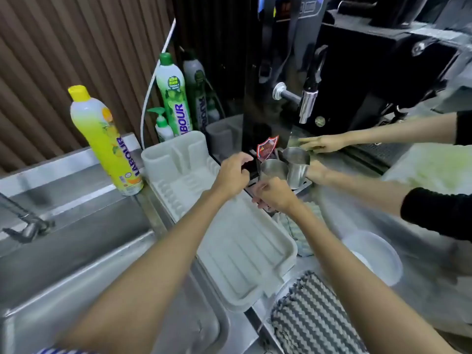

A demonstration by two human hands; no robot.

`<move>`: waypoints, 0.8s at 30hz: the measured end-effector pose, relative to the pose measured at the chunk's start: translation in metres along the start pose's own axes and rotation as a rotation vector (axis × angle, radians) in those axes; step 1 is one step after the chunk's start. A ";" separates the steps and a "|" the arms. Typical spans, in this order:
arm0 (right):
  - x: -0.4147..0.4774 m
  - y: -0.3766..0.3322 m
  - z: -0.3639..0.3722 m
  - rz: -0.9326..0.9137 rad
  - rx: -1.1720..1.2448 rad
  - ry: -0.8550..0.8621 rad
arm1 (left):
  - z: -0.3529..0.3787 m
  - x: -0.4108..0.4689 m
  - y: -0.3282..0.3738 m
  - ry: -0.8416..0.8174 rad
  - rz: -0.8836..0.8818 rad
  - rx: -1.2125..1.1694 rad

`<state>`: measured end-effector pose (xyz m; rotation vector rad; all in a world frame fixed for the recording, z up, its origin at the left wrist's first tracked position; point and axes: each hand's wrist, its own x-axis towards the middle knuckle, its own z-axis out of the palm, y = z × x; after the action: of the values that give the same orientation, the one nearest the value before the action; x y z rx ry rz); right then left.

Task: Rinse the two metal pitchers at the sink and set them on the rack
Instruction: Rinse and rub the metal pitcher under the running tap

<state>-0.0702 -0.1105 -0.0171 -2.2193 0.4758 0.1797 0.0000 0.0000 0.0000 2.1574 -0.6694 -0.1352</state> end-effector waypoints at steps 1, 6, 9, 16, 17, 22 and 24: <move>0.001 0.007 -0.001 0.008 -0.027 0.019 | 0.004 0.005 0.002 -0.059 0.011 0.043; 0.003 0.027 -0.002 0.109 -0.035 0.083 | 0.020 0.022 0.004 -0.337 0.091 0.224; 0.004 0.031 -0.003 0.139 0.014 0.129 | 0.023 0.027 -0.003 -0.456 0.072 0.322; -0.002 0.024 0.002 0.268 0.345 0.107 | 0.029 0.034 0.002 -0.317 0.146 0.711; -0.004 0.023 0.002 0.271 0.468 0.081 | 0.028 0.033 0.003 -0.301 0.136 0.695; -0.011 0.015 0.007 0.339 0.913 -0.010 | 0.023 0.031 -0.002 -0.206 0.006 0.483; -0.009 0.012 0.014 0.380 0.994 0.023 | 0.017 0.027 0.001 -0.188 -0.109 0.320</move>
<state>-0.0827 -0.1037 -0.0320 -1.1525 0.7874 0.0824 0.0171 -0.0265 -0.0064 2.5123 -0.7192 -0.3099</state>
